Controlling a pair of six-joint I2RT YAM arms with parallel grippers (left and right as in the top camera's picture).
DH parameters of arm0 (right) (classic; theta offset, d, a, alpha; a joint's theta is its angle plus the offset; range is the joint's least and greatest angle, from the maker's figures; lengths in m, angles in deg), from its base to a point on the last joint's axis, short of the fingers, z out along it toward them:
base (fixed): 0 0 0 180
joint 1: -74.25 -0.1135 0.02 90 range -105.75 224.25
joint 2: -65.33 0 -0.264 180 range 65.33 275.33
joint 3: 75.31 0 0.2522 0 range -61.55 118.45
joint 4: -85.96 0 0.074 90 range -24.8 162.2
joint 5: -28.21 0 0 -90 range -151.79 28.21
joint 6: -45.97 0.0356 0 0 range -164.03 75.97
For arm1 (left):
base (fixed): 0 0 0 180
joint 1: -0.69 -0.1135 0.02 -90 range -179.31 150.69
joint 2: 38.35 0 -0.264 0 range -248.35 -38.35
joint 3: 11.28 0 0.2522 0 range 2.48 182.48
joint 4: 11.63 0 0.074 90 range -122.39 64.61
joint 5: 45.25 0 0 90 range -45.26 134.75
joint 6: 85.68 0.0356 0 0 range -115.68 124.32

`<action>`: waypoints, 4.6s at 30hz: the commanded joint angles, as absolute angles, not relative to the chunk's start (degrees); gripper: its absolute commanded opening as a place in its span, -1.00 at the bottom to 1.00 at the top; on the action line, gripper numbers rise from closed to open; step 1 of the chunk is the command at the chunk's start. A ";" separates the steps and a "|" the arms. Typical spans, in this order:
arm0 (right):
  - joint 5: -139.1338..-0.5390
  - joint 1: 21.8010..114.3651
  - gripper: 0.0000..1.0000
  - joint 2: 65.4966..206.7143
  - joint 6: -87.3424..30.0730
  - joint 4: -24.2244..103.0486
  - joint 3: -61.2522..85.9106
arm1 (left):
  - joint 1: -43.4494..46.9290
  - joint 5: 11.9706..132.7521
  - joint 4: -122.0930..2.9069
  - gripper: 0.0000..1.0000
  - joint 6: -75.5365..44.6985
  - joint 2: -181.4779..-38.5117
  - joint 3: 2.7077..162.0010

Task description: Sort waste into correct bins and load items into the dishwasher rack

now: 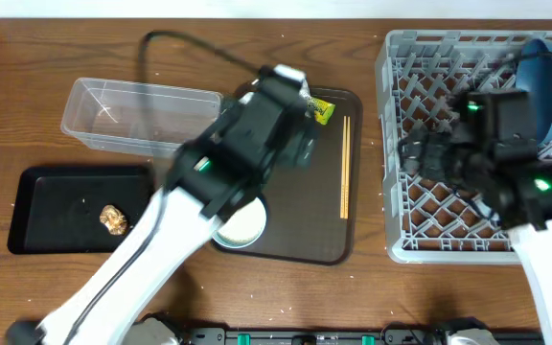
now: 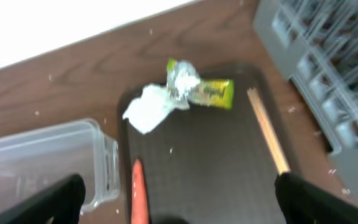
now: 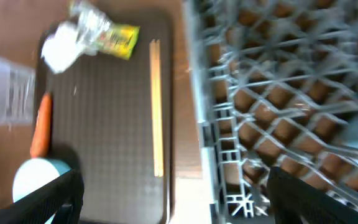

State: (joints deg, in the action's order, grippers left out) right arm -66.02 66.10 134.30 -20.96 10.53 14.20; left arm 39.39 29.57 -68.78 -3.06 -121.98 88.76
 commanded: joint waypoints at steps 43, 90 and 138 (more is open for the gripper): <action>-63.09 72.14 0.82 129.06 -18.38 -1.97 14.53 | 30.01 48.65 -35.04 0.05 9.90 -155.47 88.98; -63.73 71.92 0.81 129.08 -18.43 -3.48 14.53 | 29.12 42.66 -55.52 -0.88 7.32 -137.81 88.98; -66.74 71.92 0.82 128.97 -21.40 -4.01 14.53 | 29.16 48.52 -55.21 -0.88 -5.57 -154.09 87.84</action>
State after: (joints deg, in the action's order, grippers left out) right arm -66.28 71.66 129.14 -20.59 -4.07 14.24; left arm 29.31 48.82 -54.23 -6.03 -158.66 88.08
